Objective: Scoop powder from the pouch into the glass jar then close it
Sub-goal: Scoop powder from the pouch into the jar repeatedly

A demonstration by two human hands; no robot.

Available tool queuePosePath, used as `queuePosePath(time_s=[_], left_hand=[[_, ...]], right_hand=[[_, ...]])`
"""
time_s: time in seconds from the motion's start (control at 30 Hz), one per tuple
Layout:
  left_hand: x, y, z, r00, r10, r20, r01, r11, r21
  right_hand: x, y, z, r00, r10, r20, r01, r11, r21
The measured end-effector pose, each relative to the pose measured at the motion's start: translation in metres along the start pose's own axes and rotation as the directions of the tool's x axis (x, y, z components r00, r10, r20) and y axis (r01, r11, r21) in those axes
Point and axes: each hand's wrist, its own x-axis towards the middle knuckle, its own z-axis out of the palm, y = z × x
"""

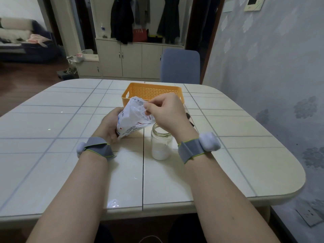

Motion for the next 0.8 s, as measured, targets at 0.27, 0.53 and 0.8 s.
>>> queuePosePath(time_s=[0.27, 0.53, 0.8], left_hand=[[0.004, -0.001, -0.001, 1.000, 0.019, -0.014, -0.019, 1.000, 0.020], [0.003, 0.000, -0.003, 1.000, 0.016, -0.017, -0.015, 1.000, 0.023], [-0.002, 0.002, -0.003, 1.000, -0.001, 0.007, 0.001, 1.000, 0.014]], right_hand=[[0.004, -0.015, 0.008, 0.990, 0.004, 0.139, 0.059, 0.895, -0.442], [0.007, -0.017, -0.006, 0.981, 0.156, 0.118, -0.150, 0.987, -0.055], [-0.010, 0.007, -0.034, 0.944, 0.328, -0.022, -0.298, 0.880, 0.369]])
